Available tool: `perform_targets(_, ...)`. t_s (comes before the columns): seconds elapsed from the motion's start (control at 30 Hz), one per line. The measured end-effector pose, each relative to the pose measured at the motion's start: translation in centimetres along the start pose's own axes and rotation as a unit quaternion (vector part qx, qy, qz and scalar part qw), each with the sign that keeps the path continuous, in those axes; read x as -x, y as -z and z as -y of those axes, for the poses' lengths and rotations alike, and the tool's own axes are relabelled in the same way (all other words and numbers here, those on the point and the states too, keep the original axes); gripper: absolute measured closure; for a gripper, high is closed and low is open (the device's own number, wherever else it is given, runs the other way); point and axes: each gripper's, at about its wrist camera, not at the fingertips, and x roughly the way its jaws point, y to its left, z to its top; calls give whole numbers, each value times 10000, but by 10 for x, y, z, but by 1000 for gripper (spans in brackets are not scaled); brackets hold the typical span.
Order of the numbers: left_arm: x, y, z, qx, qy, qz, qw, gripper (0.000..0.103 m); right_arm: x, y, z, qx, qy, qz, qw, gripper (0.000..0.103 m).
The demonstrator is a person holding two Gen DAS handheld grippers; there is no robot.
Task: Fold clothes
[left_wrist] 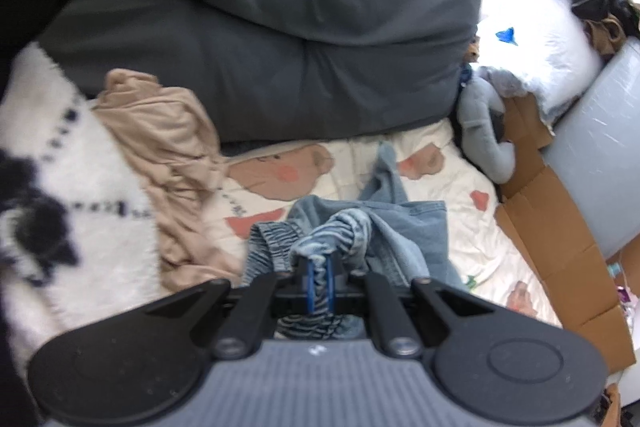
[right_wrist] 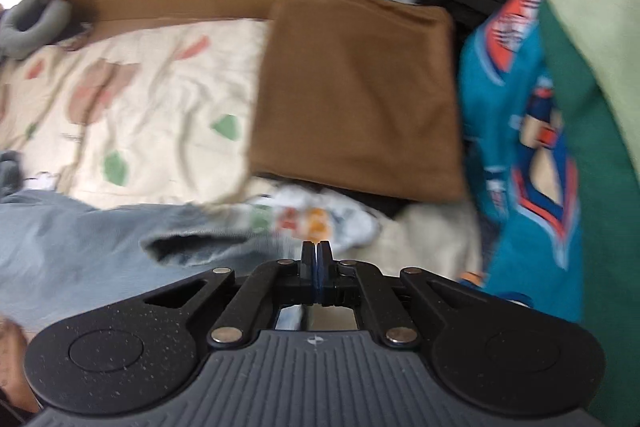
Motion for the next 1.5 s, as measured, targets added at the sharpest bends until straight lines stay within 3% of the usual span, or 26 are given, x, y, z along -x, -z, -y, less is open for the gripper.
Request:
perform_targets(0.2, -2, 19, -15, -17, -343, -393, 9986, 96, -9, 14, 17, -150, 121, -201, 9996, 103)
perform_targets(0.5, 7, 30, -21, -295, -946, -963, 9904, 86, -31, 6, -14, -60, -374, -193, 9991, 103)
perform_targets(0.57, 10, 26, -21, -312, -945, -967, 9903, 78, -39, 0, -24, -34, -493, -172, 9986, 103)
perform_targets(0.63, 12, 21, -20, -337, -923, -958, 9905, 64, -47, -6, -35, 3, -607, -146, 9980, 103)
perform_targets(0.7, 7, 15, -16, -407, -919, -939, 9905, 62, -56, -13, -48, 68, -747, -116, 9971, 102)
perform_targets(0.93, -35, -3, 4, -520, -778, -963, 9909, 53, -91, -41, -106, 407, -1101, -112, 9930, 100)
perform_targets(1.17, -109, -27, 30, -895, -631, -1087, 9880, 45, -145, -81, -180, 688, -1452, -151, 9869, 98)
perform_targets(1.23, -131, -29, 37, -1022, -611, -1055, 9873, 45, -163, -91, -207, 809, -1596, -142, 9838, 92)
perform_targets(1.3, -150, -30, 42, -1004, -703, -947, 9879, 45, -180, -98, -236, 977, -1798, -178, 9787, 77)
perform_targets(1.5, -184, -41, 59, -886, -622, -773, 9911, 42, -211, -121, -320, 1450, -2351, -209, 9609, 76)
